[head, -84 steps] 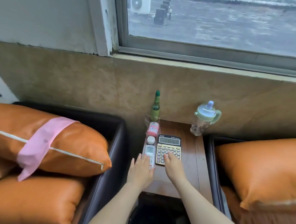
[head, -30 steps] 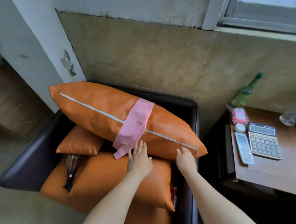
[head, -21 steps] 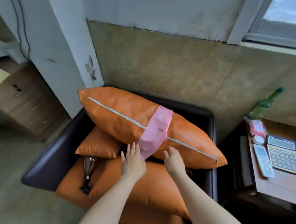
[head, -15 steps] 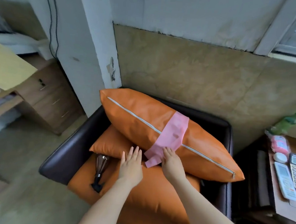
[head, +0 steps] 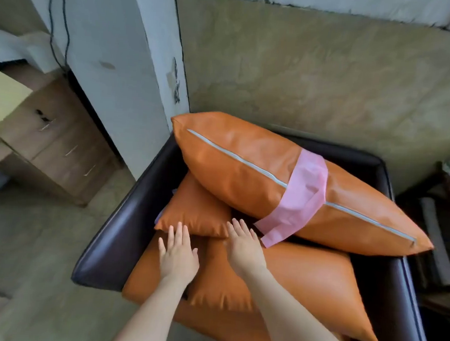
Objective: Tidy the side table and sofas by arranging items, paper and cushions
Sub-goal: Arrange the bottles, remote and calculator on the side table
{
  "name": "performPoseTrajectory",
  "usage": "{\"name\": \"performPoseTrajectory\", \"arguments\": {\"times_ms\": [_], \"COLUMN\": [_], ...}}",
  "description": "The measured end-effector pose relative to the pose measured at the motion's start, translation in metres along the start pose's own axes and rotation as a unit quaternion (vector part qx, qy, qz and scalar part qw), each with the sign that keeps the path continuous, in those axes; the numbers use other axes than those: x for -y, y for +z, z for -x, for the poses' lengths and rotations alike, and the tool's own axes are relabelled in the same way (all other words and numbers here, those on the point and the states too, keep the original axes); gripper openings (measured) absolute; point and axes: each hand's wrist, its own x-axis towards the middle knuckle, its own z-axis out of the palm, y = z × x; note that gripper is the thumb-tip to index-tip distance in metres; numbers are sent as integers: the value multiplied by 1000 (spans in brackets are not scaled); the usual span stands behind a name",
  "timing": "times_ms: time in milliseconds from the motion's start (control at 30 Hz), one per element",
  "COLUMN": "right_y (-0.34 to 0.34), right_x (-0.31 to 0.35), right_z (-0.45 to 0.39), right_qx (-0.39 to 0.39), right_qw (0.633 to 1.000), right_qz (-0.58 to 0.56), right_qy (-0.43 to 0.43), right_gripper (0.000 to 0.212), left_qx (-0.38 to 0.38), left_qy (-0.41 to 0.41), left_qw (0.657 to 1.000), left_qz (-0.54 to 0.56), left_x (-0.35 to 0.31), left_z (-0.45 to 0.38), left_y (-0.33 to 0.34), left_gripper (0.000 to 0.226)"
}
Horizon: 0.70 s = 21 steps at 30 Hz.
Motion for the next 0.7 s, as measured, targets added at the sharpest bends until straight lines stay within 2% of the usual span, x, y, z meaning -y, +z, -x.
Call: {"name": "performPoseTrajectory", "arguments": {"times_ms": [133,233,333,500,700], "right_y": [58,88,111,135,139], "right_x": [45,50,54,56,27], "right_z": [-13,-24,-35,-43,-42], "right_qx": [63,73,57,11,-21], "right_qw": [998,997,997,996,998], "right_qz": [7,24,50,73,62], "right_qy": [-26,-14,-33,-58,-10], "right_gripper": [55,55,54,56,56], "left_qx": [11,41,81,128,159], "left_qy": [-15,-59,-120,-118,-129], "left_qw": [1000,997,989,985,972], "left_qz": [-15,-2,23,11,111], "left_x": [46,67,73,76,71], "left_z": [-17,-30,-39,-56,-74], "left_y": [36,66,94,128,163], "left_gripper": [73,80,86,92,87]}}
